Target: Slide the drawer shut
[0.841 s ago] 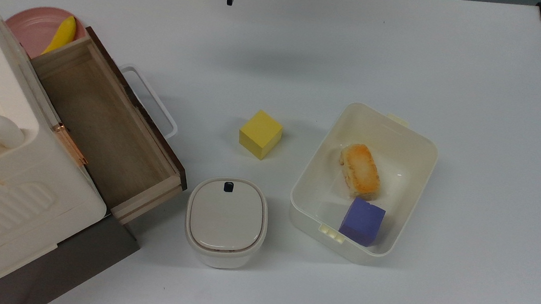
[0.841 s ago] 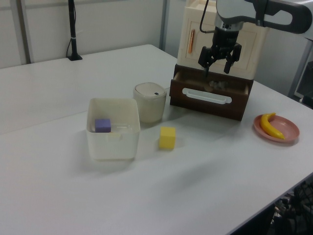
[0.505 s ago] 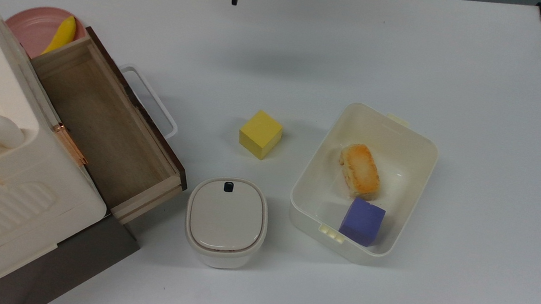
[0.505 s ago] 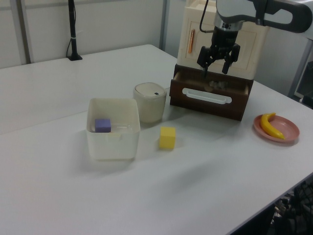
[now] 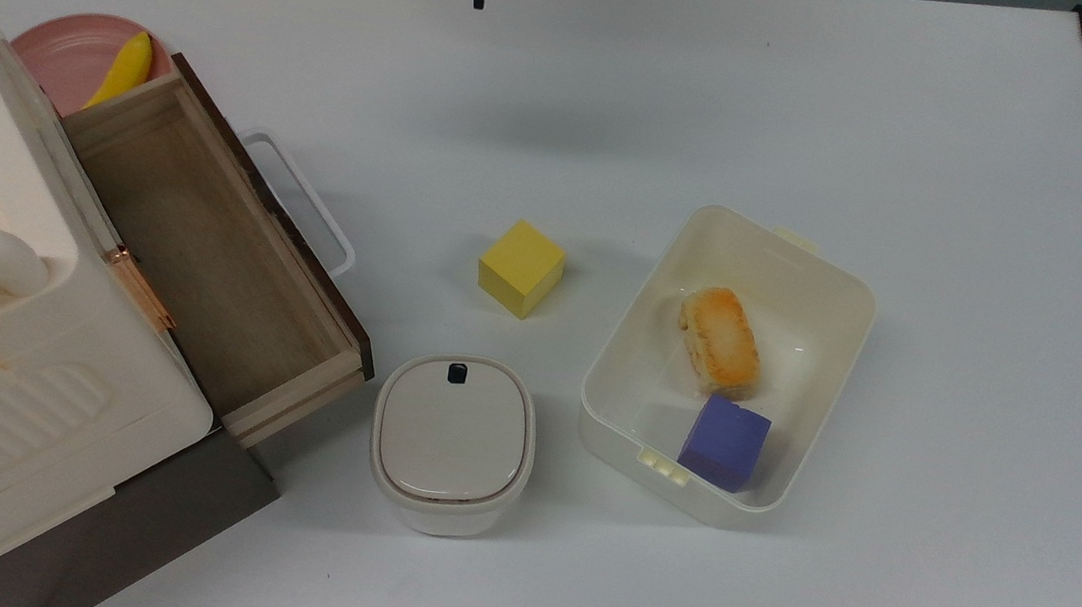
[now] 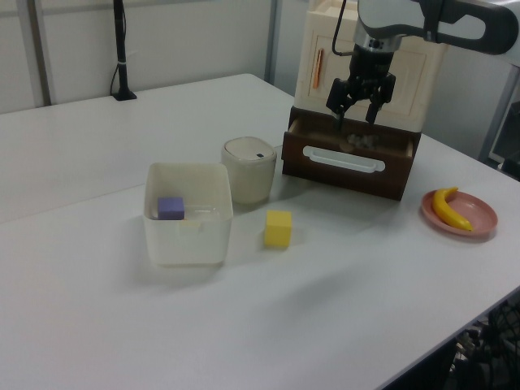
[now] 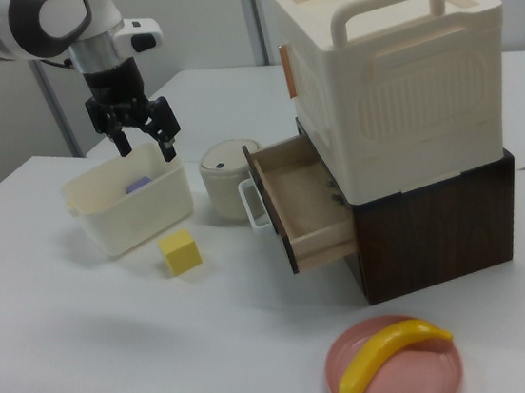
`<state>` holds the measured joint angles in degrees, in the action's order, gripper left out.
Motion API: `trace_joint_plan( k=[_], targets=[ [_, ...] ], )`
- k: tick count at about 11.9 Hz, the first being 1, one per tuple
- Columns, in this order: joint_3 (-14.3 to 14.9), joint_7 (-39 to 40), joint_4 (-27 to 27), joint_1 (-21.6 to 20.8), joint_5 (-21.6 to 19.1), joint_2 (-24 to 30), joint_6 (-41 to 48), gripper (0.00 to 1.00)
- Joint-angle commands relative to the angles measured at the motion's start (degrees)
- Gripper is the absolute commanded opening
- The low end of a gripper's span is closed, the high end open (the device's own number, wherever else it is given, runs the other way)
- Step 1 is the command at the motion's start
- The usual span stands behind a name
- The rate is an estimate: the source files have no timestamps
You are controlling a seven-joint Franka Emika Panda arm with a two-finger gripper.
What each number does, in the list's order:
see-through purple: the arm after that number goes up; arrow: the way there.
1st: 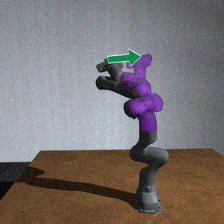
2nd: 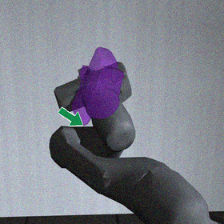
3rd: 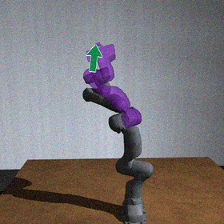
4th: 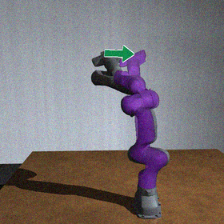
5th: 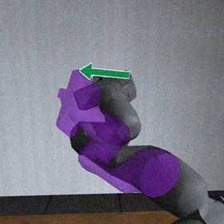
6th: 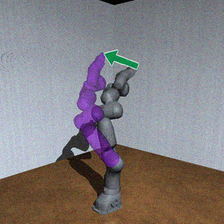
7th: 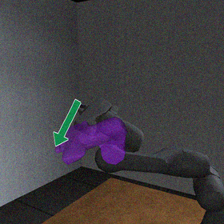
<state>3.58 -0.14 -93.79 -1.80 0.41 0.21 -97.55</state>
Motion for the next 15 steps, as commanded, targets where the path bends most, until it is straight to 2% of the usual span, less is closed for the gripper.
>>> trace_joint_plan(
  k=[1,2,7,10,13,15],
  targets=[
    [0.5,1.9,-1.0,-0.3,-0.8,0.8,0.2,0.03],
    [0.5,2.3,-1.2,-0.5,-0.8,0.8,0.1,0.00],
    [0.3,2.9,-2.5,-0.9,-0.8,0.7,-0.1,0.00],
    [0.5,0.9,-6.2,-2.5,-4.1,0.6,-0.5,0.00],
    [2.8,-20.4,-14.3,-4.2,-5.9,-0.1,-14.1,0.00],
    [3.1,-27.4,-17.0,-4.2,-6.0,-1.0,-18.6,0.00]
  ],
)
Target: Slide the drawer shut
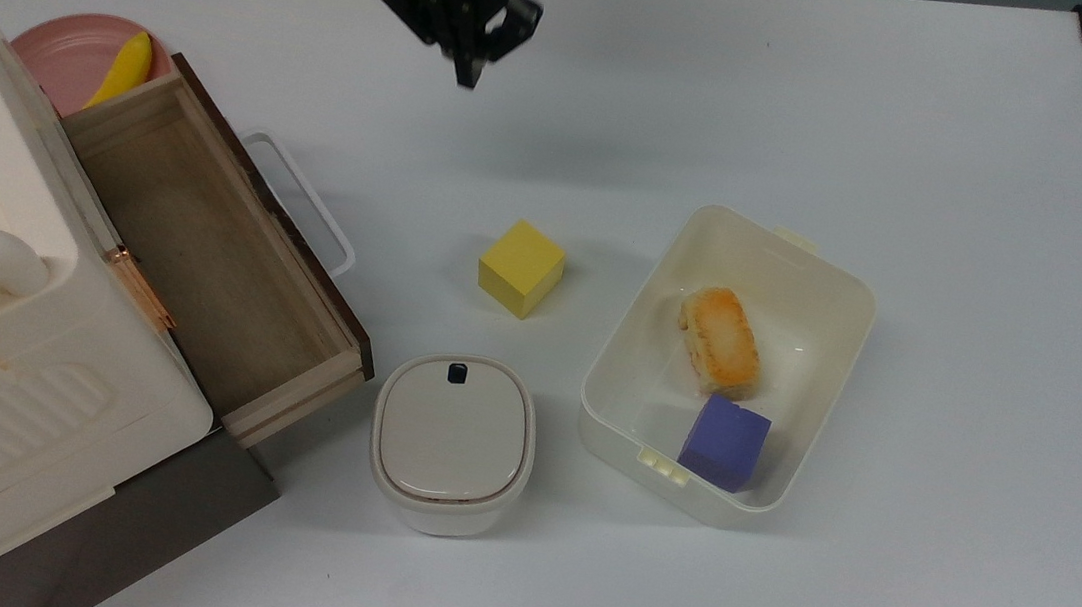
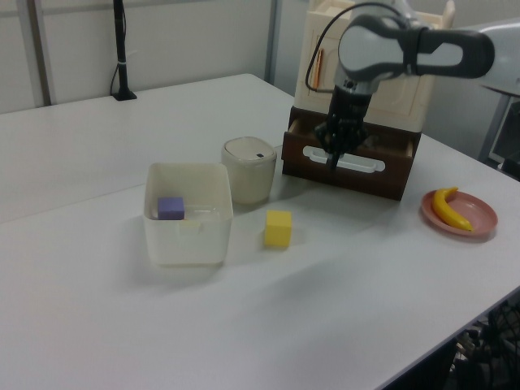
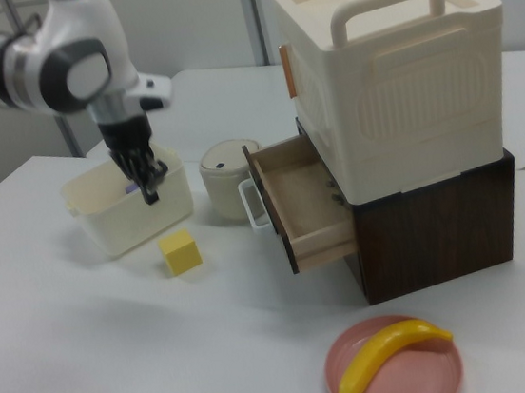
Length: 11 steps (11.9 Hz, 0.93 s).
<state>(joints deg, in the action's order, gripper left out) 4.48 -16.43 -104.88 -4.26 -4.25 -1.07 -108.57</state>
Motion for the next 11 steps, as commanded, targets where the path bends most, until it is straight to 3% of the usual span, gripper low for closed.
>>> trace_joint_plan(
  k=[1,7,11],
  targets=[
    [3.0,-13.7,-6.6,-1.7,-1.3,-0.3,-9.6,0.00],
    [5.6,-24.3,-6.6,-0.4,-0.8,-6.9,-19.8,0.00],
    [5.7,-25.7,-6.4,0.0,-0.8,-8.4,-24.7,0.00]
  ],
)
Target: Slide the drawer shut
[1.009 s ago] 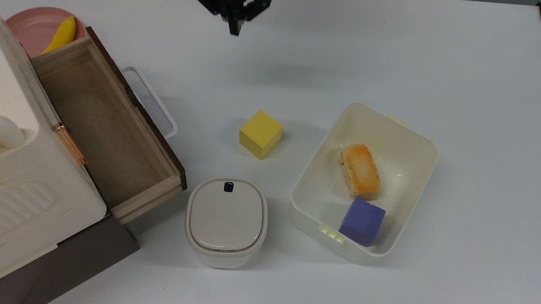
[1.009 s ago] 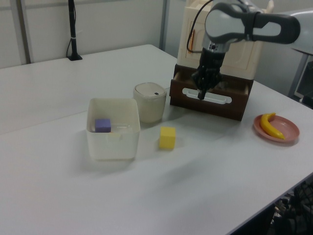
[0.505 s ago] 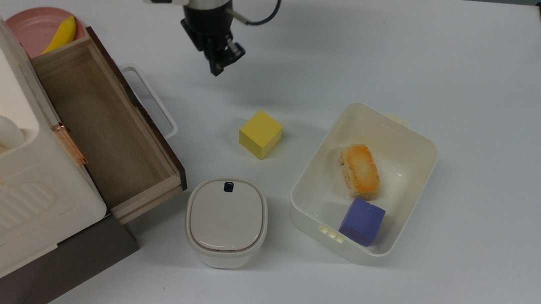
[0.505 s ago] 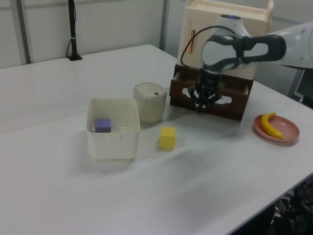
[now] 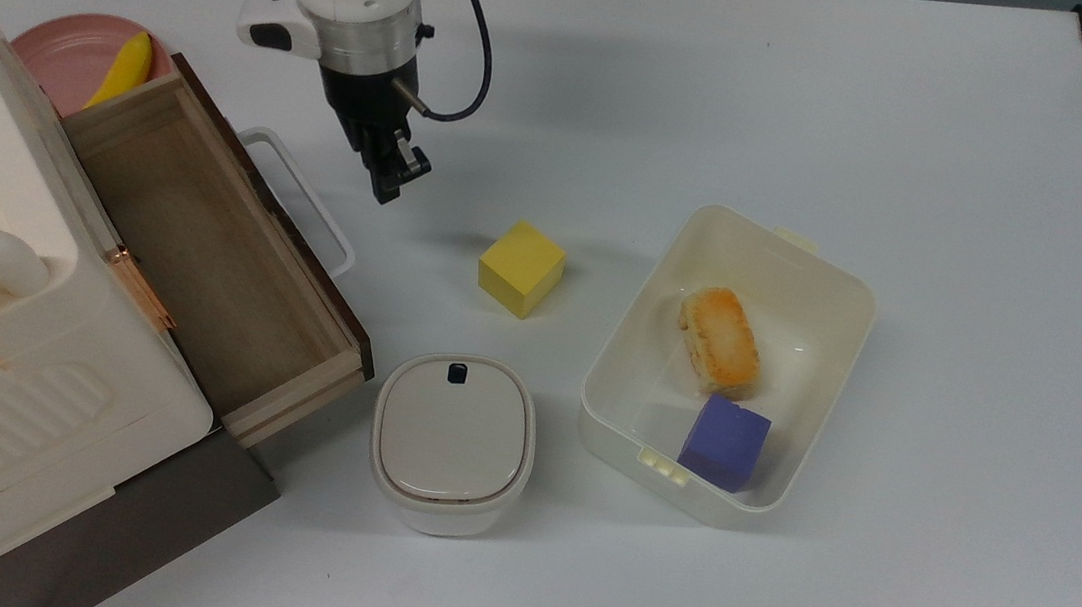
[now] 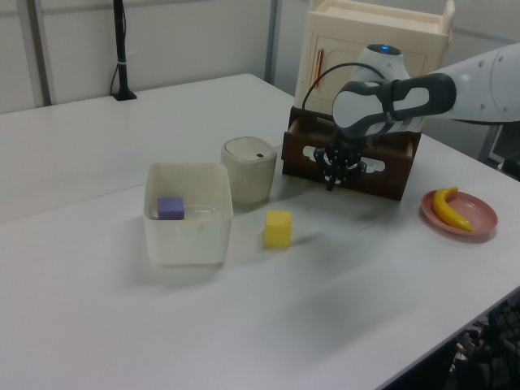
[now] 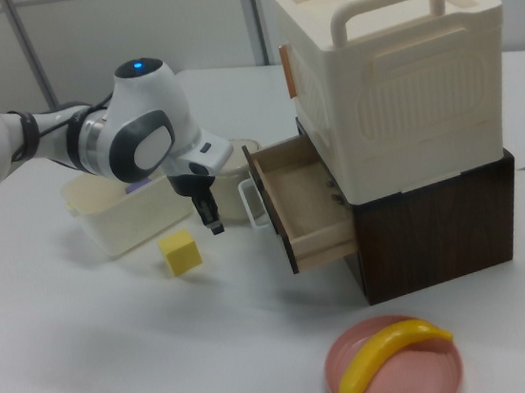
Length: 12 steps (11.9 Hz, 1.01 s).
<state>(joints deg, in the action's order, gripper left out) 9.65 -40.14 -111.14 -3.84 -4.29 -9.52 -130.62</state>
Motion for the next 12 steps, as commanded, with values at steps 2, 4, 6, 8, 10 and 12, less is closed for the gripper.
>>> trace_joint_plan(
  k=[2,4,6,8,10,12],
  targets=[
    [0.5,-2.1,0.8,-0.1,-1.0,-0.5,-4.1,0.00],
    [0.5,-2.5,1.7,1.1,-1.5,-0.6,-7.8,0.00],
    [0.5,-2.5,2.2,1.5,-1.5,-0.9,-8.7,0.00],
    [0.5,-2.5,2.8,1.9,-1.5,-1.2,-8.7,0.00],
    [0.5,-2.4,3.0,2.1,-1.5,-1.2,-8.8,0.00],
    [0.6,-2.4,4.3,3.0,-1.5,-1.9,-8.8,0.00]
  ],
)
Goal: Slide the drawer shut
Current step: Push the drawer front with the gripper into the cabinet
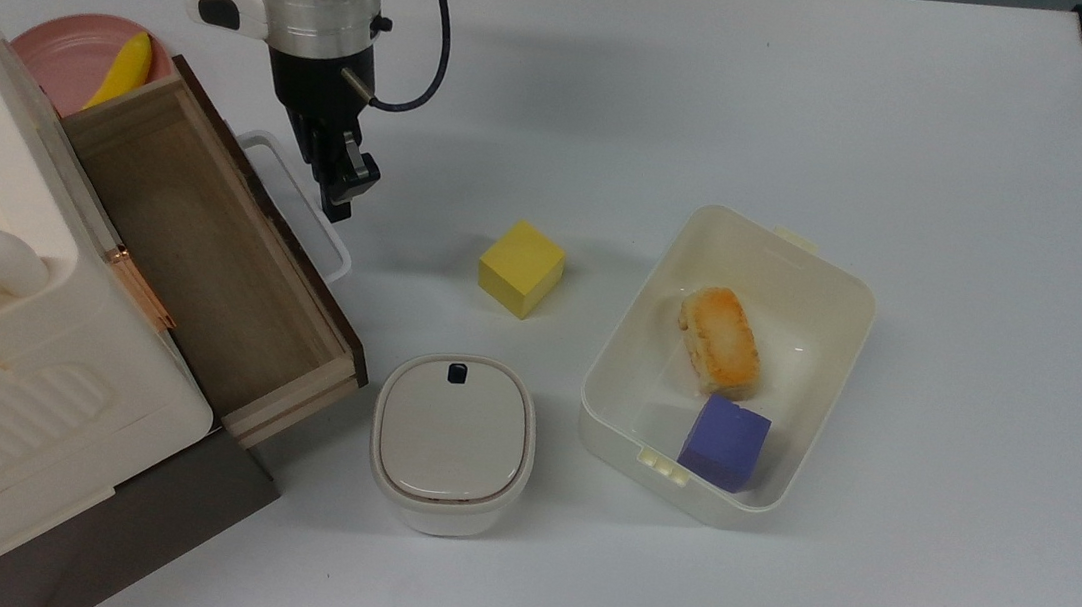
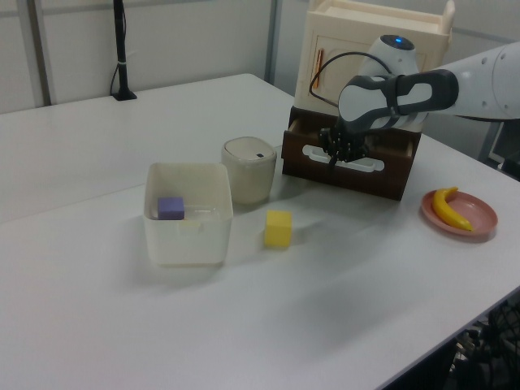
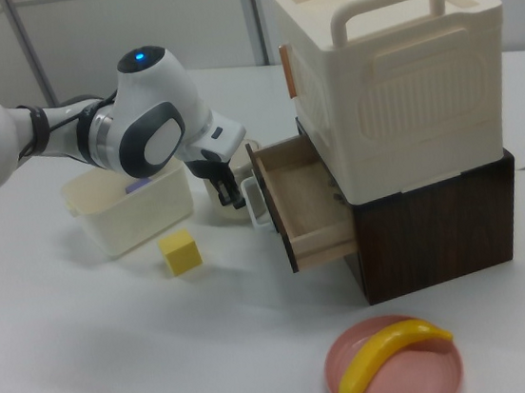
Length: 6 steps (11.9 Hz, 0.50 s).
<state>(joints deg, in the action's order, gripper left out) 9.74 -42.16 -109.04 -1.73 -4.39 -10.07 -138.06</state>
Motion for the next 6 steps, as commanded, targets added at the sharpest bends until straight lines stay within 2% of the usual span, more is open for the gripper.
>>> trace_joint_plan(
  k=[1,6],
  targets=[
    [0.5,-0.3,2.9,1.1,-1.4,-1.9,-1.3,0.00],
    [0.5,0.1,8.1,4.3,-1.3,-6.6,-1.3,0.00]
  ],
)
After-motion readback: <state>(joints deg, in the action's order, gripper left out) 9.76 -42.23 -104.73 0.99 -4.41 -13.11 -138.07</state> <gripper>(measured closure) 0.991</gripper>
